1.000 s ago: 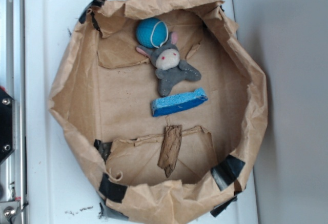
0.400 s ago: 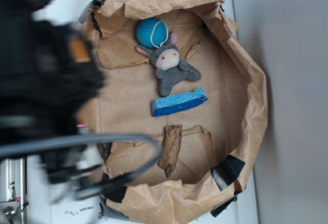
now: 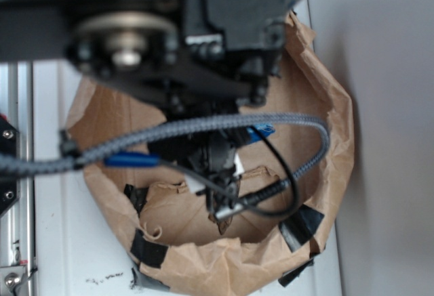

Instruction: Grab the blue sponge.

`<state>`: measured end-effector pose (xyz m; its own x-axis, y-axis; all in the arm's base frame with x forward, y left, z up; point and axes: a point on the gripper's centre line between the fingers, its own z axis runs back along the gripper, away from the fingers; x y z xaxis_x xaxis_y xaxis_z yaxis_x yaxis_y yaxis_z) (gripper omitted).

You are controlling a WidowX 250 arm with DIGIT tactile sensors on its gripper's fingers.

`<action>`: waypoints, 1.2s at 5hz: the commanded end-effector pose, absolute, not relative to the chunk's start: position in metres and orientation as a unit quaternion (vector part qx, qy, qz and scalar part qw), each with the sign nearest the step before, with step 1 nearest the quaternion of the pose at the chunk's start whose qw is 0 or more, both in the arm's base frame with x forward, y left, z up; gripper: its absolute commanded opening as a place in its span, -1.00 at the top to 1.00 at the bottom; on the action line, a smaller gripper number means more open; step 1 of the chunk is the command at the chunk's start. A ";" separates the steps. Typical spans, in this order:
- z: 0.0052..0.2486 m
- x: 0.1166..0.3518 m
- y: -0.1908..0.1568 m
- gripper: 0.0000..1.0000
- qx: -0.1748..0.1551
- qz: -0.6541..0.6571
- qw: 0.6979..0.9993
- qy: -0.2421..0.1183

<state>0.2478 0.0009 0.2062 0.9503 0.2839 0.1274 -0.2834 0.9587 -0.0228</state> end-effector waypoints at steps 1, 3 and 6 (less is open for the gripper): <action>0.176 0.238 -0.001 -1.00 0.014 0.026 0.997 -0.070; 0.110 0.249 0.004 -1.00 0.111 0.025 0.993 -0.024; 0.103 0.274 0.024 -1.00 0.037 0.140 0.989 -0.031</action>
<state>0.2702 0.0146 0.0891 0.9639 0.2656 0.0176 -0.2661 0.9608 0.0774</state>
